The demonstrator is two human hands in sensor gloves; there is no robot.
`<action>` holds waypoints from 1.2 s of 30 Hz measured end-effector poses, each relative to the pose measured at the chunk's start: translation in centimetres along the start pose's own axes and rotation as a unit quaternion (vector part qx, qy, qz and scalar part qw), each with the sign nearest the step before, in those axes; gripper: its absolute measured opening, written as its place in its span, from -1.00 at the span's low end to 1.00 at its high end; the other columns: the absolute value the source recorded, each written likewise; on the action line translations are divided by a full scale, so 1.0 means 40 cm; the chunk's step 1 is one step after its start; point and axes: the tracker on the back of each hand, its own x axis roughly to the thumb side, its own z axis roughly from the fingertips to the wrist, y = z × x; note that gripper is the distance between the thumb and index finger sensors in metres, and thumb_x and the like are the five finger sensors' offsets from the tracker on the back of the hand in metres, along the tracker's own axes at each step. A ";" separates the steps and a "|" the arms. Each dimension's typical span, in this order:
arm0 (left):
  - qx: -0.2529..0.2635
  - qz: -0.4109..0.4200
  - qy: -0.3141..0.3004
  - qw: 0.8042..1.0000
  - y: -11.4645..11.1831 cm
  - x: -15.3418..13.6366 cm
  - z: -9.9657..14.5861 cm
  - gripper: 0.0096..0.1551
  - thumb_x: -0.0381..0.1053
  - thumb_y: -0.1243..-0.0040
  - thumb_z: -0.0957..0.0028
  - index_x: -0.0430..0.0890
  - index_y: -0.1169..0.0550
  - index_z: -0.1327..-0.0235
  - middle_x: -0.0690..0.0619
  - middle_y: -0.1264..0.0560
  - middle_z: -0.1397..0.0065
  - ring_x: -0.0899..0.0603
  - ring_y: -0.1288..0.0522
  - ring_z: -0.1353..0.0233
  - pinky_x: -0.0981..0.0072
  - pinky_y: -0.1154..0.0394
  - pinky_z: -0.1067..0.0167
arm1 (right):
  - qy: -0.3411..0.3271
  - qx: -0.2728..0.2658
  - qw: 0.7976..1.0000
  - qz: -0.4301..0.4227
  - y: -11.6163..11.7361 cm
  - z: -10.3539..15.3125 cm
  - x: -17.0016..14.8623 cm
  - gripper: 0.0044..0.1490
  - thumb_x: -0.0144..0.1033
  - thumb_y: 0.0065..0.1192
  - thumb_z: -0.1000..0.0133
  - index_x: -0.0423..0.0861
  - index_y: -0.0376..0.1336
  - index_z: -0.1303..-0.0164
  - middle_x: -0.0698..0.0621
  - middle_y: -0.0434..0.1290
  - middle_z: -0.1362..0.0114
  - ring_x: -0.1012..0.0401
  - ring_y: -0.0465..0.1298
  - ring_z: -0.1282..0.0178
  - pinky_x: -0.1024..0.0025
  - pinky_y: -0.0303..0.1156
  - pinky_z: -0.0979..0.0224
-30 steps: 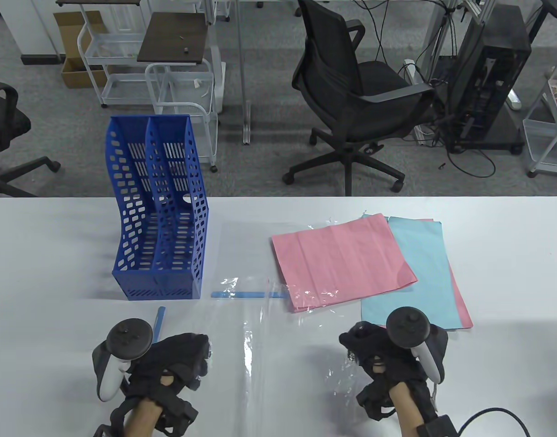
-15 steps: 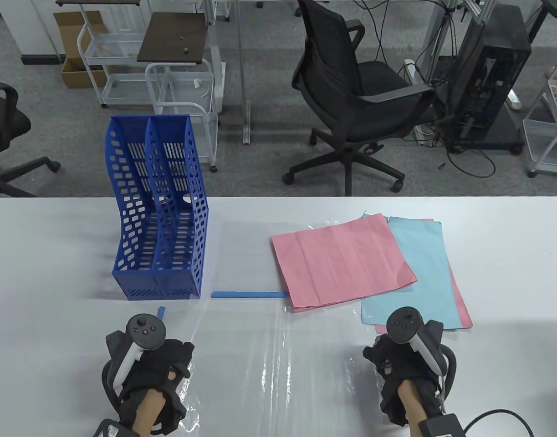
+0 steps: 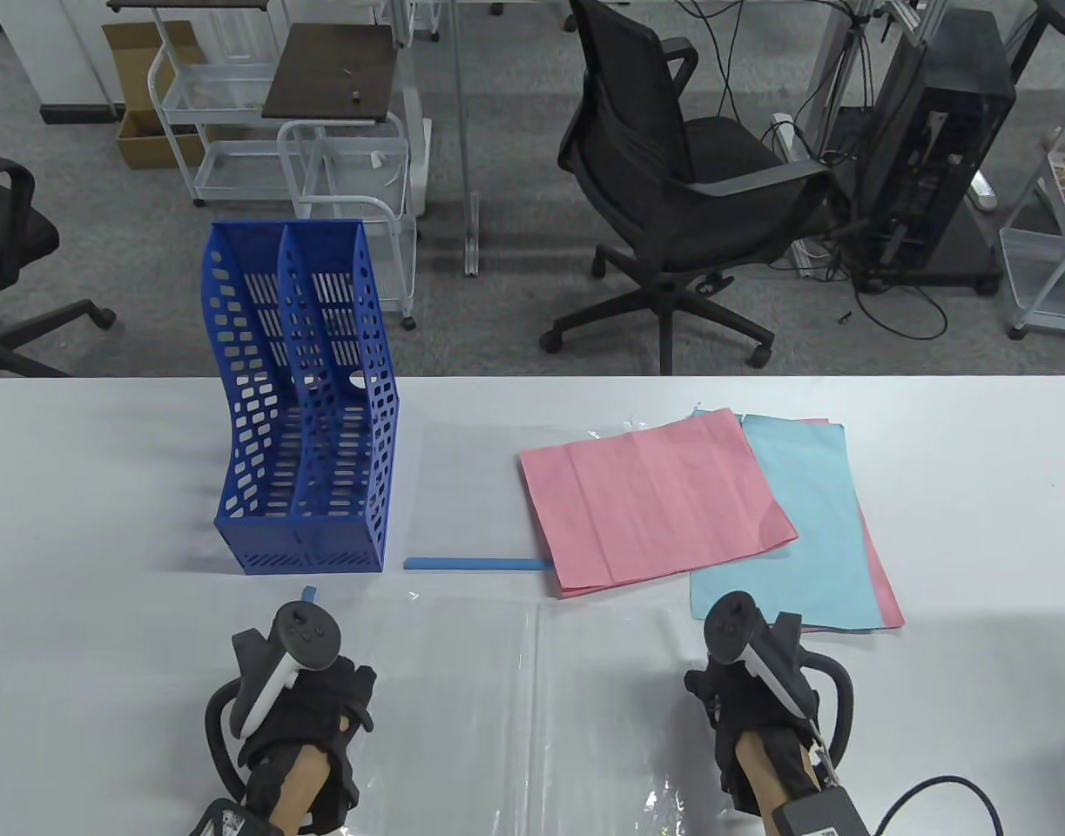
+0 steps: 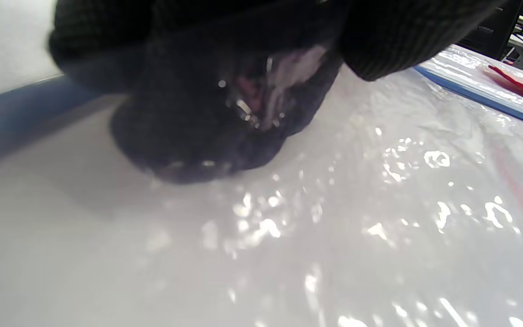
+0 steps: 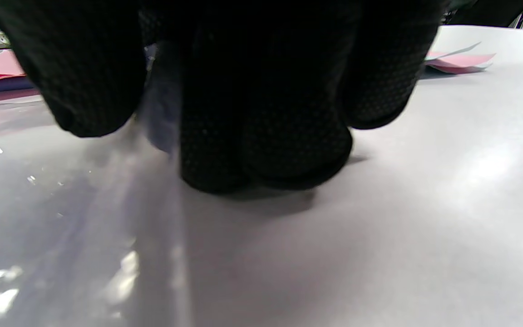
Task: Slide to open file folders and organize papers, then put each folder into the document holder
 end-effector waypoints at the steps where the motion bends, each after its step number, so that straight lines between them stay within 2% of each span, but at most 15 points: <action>1: 0.001 0.000 0.000 1.000 0.000 0.001 0.000 -0.44 0.22 -0.30 0.03 -0.17 -0.82 0.10 -0.10 -0.82 0.21 -0.08 -0.82 0.45 0.03 -0.71 0.25 | 0.001 -0.003 1.000 0.003 0.000 0.000 0.001 -0.44 0.14 0.44 0.17 -0.01 0.52 0.14 0.09 0.72 0.15 0.14 0.70 0.21 0.06 0.56 -0.25; 14: 0.056 0.001 0.005 0.998 0.033 -0.007 0.029 -0.30 0.27 -0.36 0.07 -0.16 -0.70 -0.18 -0.11 -0.78 0.04 -0.08 -0.82 0.31 0.03 -0.70 0.15 | 0.031 -0.067 0.996 0.046 -0.013 0.012 0.007 -0.24 0.27 0.39 0.21 -0.03 0.48 -0.02 0.06 0.69 0.02 0.11 0.69 0.10 0.03 0.52 -0.31; 23: 0.136 -0.016 -0.002 0.991 0.053 0.007 0.068 -0.27 0.26 -0.36 0.07 -0.10 -0.62 -0.31 -0.10 -0.72 -0.10 -0.10 -0.80 0.17 0.00 -0.67 0.04 | 0.058 -0.120 0.990 0.049 -0.033 0.028 0.003 -0.13 0.29 0.35 0.19 -0.05 0.41 -0.18 -0.01 0.65 -0.13 0.05 0.66 -0.02 -0.04 0.46 -0.37; 25: 0.144 -0.016 -0.026 0.989 0.049 0.019 0.074 -0.23 0.26 -0.33 0.05 -0.05 -0.54 -0.41 -0.09 -0.65 -0.27 -0.14 -0.78 -0.03 -0.06 -0.62 -0.13 | 0.059 -0.133 0.988 0.055 -0.040 0.034 0.007 -0.13 0.29 0.34 0.18 -0.05 0.40 -0.21 -0.01 0.64 -0.16 0.04 0.66 -0.04 -0.04 0.45 -0.38; 26: 0.146 -0.016 -0.042 0.988 0.045 0.025 0.075 -0.20 0.28 -0.29 0.03 0.00 -0.47 -0.48 -0.05 -0.58 -0.42 -0.18 -0.72 -0.23 -0.10 -0.56 -0.26 | 0.057 -0.140 0.987 0.054 -0.042 0.037 0.009 -0.11 0.29 0.35 0.18 -0.05 0.38 -0.23 -0.01 0.63 -0.18 0.03 0.65 -0.07 -0.05 0.45 -0.39; 28: 0.149 -0.016 -0.079 0.985 0.034 0.039 0.072 -0.18 0.30 -0.26 0.02 0.14 -0.36 -0.56 0.06 -0.42 -0.61 -0.19 -0.51 -0.56 -0.17 -0.43 -0.43 | 0.044 -0.164 0.984 0.050 -0.045 0.043 0.020 -0.07 0.28 0.35 0.18 -0.03 0.33 -0.32 -0.02 0.59 -0.28 0.01 0.63 -0.17 -0.08 0.43 -0.42; 31: 0.140 -0.035 -0.098 0.985 0.016 0.057 0.068 -0.14 0.31 -0.24 0.02 0.23 -0.28 -0.61 0.15 -0.32 -0.70 -0.15 -0.35 -0.70 -0.18 -0.35 -0.52 | 0.008 -0.193 0.980 0.056 -0.042 0.046 0.047 0.01 0.29 0.35 0.19 0.04 0.21 -0.44 -0.02 0.46 -0.47 -0.03 0.55 -0.36 -0.09 0.38 -0.48; 33: 0.120 -0.042 -0.107 0.986 0.007 0.065 0.063 -0.15 0.31 -0.23 0.03 0.24 -0.29 -0.60 0.16 -0.33 -0.69 -0.13 -0.36 -0.70 -0.17 -0.35 -0.52 | -0.016 -0.209 0.976 0.056 -0.041 0.049 0.071 0.06 0.29 0.35 0.20 0.08 0.12 -0.49 0.01 0.34 -0.59 -0.03 0.46 -0.51 -0.09 0.33 -0.54; 36: 0.086 -0.046 -0.115 0.989 -0.008 0.071 0.051 -0.18 0.29 -0.22 0.02 0.22 -0.33 -0.59 0.14 -0.37 -0.68 -0.14 -0.38 -0.68 -0.15 -0.36 -0.52 | -0.050 -0.232 0.970 0.052 -0.048 0.048 0.108 0.11 0.29 0.36 0.21 0.14 0.03 -0.52 0.04 0.22 -0.66 -0.02 0.35 -0.62 -0.10 0.25 -0.61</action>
